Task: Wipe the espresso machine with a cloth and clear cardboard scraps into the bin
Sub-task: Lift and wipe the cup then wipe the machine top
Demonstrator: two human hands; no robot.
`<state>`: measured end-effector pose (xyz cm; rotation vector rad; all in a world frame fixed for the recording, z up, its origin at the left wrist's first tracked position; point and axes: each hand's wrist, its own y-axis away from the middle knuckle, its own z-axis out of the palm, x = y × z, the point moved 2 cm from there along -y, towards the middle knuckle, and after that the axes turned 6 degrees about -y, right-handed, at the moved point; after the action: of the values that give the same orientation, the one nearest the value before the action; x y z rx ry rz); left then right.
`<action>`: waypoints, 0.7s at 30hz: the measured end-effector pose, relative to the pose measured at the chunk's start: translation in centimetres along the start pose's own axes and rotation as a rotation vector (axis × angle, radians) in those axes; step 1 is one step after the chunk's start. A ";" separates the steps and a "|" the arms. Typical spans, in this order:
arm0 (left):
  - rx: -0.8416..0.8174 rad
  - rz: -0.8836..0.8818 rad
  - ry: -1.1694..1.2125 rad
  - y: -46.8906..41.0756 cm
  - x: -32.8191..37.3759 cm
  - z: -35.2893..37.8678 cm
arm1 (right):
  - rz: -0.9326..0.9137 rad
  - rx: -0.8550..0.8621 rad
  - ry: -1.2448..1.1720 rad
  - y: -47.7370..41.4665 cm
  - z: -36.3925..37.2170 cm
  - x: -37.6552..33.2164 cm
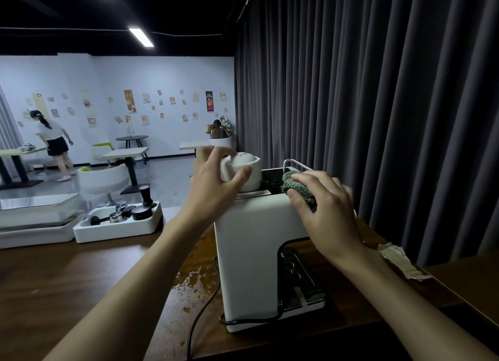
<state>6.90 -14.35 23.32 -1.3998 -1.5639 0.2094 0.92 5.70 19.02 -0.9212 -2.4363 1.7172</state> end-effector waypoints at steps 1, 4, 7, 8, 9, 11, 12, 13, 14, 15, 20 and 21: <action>0.003 -0.003 -0.014 -0.1 0.0 -0.1 | -0.042 0.017 0.086 0.0 -0.1 -0.2; -0.043 -0.002 0.031 -0.3 0.0 -0.6 | -0.094 -0.001 -0.054 -0.6 -0.1 -1.1; -0.062 0.034 0.013 -0.3 0.0 -0.7 | -0.107 -0.032 -0.235 -2.0 0.4 -2.3; -0.065 0.042 -0.004 -0.3 -0.1 -0.7 | -0.108 -0.031 -0.247 -2.5 0.6 -2.6; -0.072 0.039 0.002 -0.3 -0.1 -0.6 | -0.099 -0.039 -0.281 -3.0 1.0 -2.9; -0.090 0.009 0.044 -0.4 -0.2 -0.6 | -0.093 -0.097 -0.355 -3.6 1.5 -3.6; -0.098 -0.007 0.069 -0.5 -0.3 -0.7 | -0.101 -0.127 -0.373 -3.8 1.8 -3.9; -0.108 -0.015 0.091 -0.7 -0.3 -0.8 | -0.110 -0.143 -0.375 -4.0 2.1 -4.1; -0.118 -0.012 0.104 -0.8 -0.3 -1.0 | -0.110 -0.143 -0.372 -4.2 2.3 -4.0; -0.123 0.000 0.103 -1.0 -0.2 -1.1 | -0.099 -0.130 -0.360 -4.4 2.3 -3.8; -0.152 0.020 -0.016 -1.3 0.5 -1.3 | -0.022 0.010 -0.252 -4.7 1.7 -2.2; -0.160 0.029 -0.024 -1.1 0.6 -1.3 | -0.038 0.022 -0.281 -4.7 1.6 -2.2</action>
<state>7.23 -14.84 25.08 -1.5494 -1.6096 0.1205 0.10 2.25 23.16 -0.6659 -2.5730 1.9751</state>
